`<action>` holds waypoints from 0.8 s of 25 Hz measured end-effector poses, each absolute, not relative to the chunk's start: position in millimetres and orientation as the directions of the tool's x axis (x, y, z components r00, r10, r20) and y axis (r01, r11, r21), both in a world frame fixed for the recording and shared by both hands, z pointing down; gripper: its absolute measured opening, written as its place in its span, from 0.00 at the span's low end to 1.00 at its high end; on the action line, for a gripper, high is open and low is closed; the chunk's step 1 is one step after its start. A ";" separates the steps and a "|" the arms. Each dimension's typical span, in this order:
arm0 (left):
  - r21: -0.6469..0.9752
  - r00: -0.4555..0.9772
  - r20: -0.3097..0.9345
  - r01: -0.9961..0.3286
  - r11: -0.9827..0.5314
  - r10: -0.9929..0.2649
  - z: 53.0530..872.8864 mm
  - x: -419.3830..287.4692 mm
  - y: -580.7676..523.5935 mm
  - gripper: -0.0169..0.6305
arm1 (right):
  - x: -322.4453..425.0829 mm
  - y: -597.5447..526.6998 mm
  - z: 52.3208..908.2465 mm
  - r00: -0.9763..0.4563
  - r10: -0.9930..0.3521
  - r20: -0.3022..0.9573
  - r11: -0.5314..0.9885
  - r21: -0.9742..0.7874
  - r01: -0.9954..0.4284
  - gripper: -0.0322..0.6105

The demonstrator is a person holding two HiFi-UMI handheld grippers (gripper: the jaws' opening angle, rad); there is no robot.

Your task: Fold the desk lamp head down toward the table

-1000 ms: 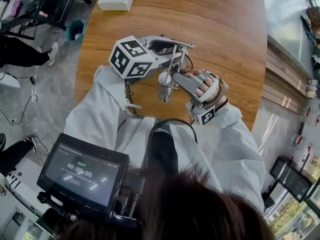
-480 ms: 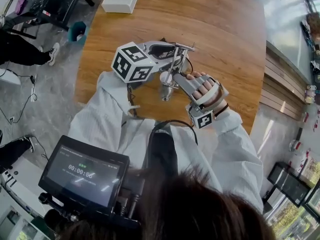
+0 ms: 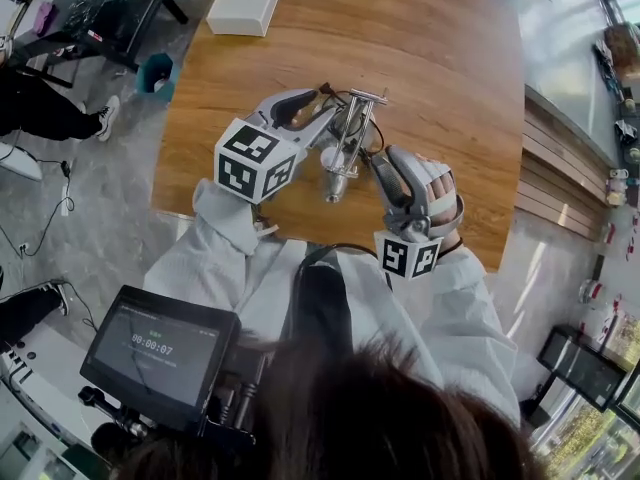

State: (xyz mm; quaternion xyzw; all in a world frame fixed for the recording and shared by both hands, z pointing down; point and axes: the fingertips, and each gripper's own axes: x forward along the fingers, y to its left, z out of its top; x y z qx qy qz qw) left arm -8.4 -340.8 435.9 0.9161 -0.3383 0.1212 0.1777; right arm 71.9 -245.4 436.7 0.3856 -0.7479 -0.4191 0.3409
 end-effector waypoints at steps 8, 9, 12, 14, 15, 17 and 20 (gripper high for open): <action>0.183 0.621 0.260 -0.783 -0.594 -0.739 373.1 -12.5 -337.1 0.26 | 99.3 -289.7 358.7 -0.310 -0.936 0.165 0.351 0.429 -0.832 0.05; 0.178 0.612 0.255 -0.791 -0.586 -0.749 368.5 -11.9 -336.2 0.24 | 99.7 -294.9 349.9 -0.304 -0.940 0.155 0.340 0.382 -0.859 0.05; 0.189 0.587 0.223 -0.809 -0.557 -0.778 353.6 -13.0 -334.0 0.15 | 100.4 -307.3 330.6 -0.287 -0.948 0.138 0.313 0.231 -0.921 0.05; 0.193 0.569 0.206 -0.821 -0.537 -0.796 345.2 -14.4 -332.1 0.09 | 97.9 -310.0 322.8 -0.300 -0.945 0.127 0.316 0.141 -0.938 0.05; 0.188 0.562 0.195 -0.826 -0.531 -0.804 341.5 -14.7 -331.0 0.05 | 95.8 -309.9 320.0 -0.309 -0.944 0.119 0.322 0.111 -0.940 0.05; 0.173 0.552 0.172 -0.832 -0.527 -0.816 336.3 -14.4 -329.8 0.03 | 90.2 -308.8 317.8 -0.326 -0.939 0.109 0.334 0.070 -0.940 0.05; 0.163 0.548 0.157 -0.835 -0.525 -0.822 333.8 -12.2 -330.3 0.03 | 82.0 -308.5 319.3 -0.357 -0.928 0.105 0.359 -0.002 -0.933 0.05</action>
